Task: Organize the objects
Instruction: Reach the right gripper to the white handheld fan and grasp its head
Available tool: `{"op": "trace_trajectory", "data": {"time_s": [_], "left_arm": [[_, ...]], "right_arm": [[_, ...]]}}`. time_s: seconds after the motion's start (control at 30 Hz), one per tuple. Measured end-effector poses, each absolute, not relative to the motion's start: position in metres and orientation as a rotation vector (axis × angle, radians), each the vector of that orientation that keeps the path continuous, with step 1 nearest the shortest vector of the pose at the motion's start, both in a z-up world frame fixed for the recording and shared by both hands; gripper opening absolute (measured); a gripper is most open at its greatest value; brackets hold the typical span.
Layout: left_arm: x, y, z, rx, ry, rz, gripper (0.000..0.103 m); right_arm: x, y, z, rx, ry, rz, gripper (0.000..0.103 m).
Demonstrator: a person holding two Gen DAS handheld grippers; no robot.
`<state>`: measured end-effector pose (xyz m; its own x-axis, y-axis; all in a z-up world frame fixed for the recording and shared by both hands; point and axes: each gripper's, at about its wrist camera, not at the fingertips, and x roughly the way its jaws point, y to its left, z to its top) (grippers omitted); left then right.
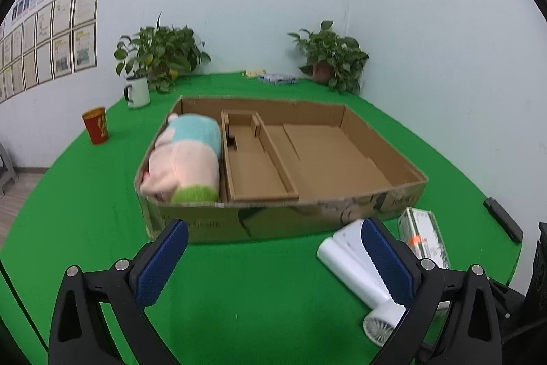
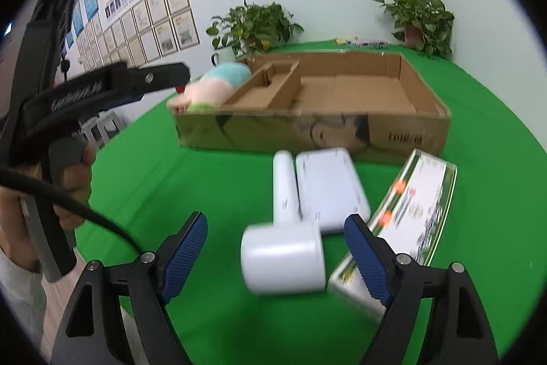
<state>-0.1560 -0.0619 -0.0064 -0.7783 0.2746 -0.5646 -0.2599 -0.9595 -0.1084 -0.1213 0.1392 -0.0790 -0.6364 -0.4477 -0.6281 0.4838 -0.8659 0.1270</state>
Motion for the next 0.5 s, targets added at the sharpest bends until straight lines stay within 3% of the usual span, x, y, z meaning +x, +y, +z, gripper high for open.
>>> {"op": "trace_trajectory", "data": {"time_s": [0.23,0.3,0.37,0.5], "left_arm": [[-0.164,-0.062,-0.040,-0.997,-0.128,2.618,0.102],[-0.167,-0.061,-0.049,-1.032,-0.132,2.602,0.102],[-0.169,-0.061,-0.056,-1.056,-0.139,2.585,0.101],[-0.171,-0.066,-0.066,-1.107,-0.227,2.458,0.101]], "right_arm": [[-0.120,0.119,-0.093,0.958,0.202,-2.504,0.079],[-0.121,0.115,-0.097,0.983,0.230,-2.523,0.063],[-0.120,0.113,-0.100,1.023,0.237,-2.515,0.055],[-0.105,0.109,-0.099,1.043,0.159,-2.430,0.056]]}}
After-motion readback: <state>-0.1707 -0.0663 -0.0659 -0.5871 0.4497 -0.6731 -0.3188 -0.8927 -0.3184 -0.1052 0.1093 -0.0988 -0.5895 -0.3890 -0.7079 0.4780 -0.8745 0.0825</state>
